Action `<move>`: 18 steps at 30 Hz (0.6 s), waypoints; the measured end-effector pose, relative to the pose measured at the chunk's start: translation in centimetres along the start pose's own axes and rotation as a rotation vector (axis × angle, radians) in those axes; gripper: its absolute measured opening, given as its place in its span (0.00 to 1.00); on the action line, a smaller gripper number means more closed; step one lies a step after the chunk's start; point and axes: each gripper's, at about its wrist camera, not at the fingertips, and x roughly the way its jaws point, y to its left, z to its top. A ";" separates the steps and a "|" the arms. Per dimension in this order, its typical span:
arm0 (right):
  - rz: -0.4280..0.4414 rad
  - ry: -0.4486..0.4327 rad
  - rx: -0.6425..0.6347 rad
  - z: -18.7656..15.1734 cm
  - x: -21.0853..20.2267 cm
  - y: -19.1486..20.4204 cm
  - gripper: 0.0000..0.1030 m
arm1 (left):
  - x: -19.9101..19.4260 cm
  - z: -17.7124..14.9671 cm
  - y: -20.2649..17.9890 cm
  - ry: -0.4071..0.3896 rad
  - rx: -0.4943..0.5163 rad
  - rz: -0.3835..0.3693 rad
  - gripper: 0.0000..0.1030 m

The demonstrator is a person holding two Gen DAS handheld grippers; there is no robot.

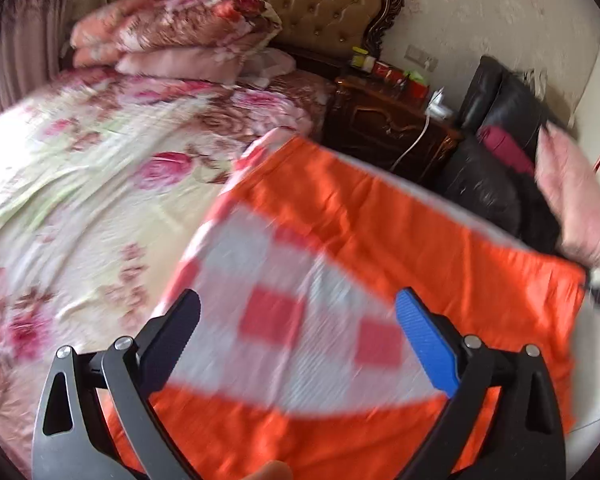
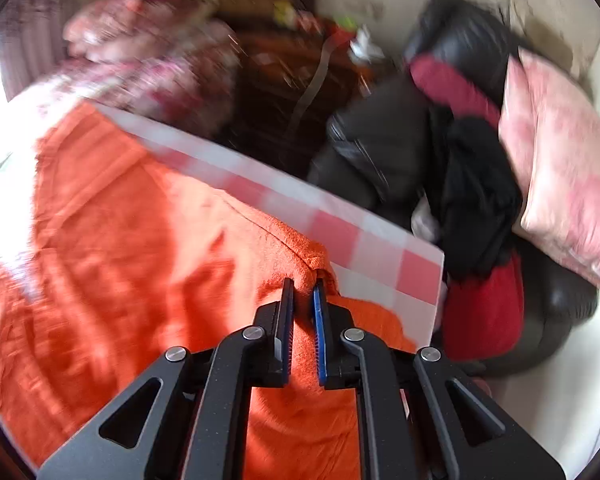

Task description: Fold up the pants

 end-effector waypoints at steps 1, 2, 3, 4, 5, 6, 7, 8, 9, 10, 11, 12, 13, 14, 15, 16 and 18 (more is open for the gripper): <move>0.018 -0.034 -0.016 -0.6 -2.1 1.2 0.09 | 1.9 2.2 -0.1 0.032 -0.044 -0.047 0.92; 0.035 -0.064 -0.028 -1.2 -3.9 2.3 0.09 | 3.8 4.2 -0.1 0.059 -0.092 -0.088 0.88; 0.051 -0.086 -0.036 -1.7 -5.1 3.1 0.09 | 5.7 6.0 0.2 0.090 -0.141 -0.118 0.80; 0.074 -0.120 -0.050 -2.7 -6.9 4.3 0.09 | 7.2 7.2 0.2 0.118 -0.176 -0.141 0.76; 0.087 -0.139 -0.055 -3.6 -8.1 5.1 0.09 | 9.2 8.5 0.2 0.152 -0.221 -0.176 0.71; 0.102 -0.151 -0.057 -4.3 -9.2 5.9 0.09 | 11.4 9.9 0.5 0.179 -0.269 -0.193 0.63; 0.111 -0.162 -0.066 -5.2 -10.1 6.7 0.09 | 13.3 11.0 0.7 0.206 -0.305 -0.196 0.62; 0.112 -0.169 -0.077 -6.2 -11.0 7.5 0.09 | 14.9 11.9 0.9 0.230 -0.338 -0.218 0.62; 0.118 -0.174 -0.083 -6.9 -11.5 8.1 0.09 | 17.1 12.8 1.1 0.259 -0.395 -0.242 0.62; 0.130 -0.182 -0.086 -7.7 -12.3 8.9 0.09 | 18.0 12.8 1.4 0.272 -0.426 -0.237 0.62; 0.132 -0.186 -0.088 -8.3 -12.8 9.4 0.09 | 19.1 13.0 1.5 0.290 -0.454 -0.238 0.62; 0.131 -0.189 -0.090 -9.0 -13.3 9.9 0.09 | 20.1 13.1 1.3 0.310 -0.475 -0.247 0.59; 0.141 -0.193 -0.092 -9.6 -13.8 10.5 0.09 | 20.7 13.2 1.1 0.321 -0.481 -0.245 0.53; 0.148 -0.196 -0.092 -10.2 -14.2 10.6 0.09 | 21.3 13.2 0.8 0.336 -0.467 -0.227 0.51; 0.147 -0.201 -0.090 -10.7 -14.7 11.0 0.09 | 21.7 13.0 0.7 0.350 -0.457 -0.210 0.44; 0.149 -0.201 -0.083 -11.1 -14.9 10.8 0.09 | 22.1 12.8 0.8 0.367 -0.455 -0.199 0.33; 0.158 -0.197 -0.067 -11.8 -15.0 10.5 0.09 | 22.4 12.6 1.0 0.376 -0.465 -0.218 0.19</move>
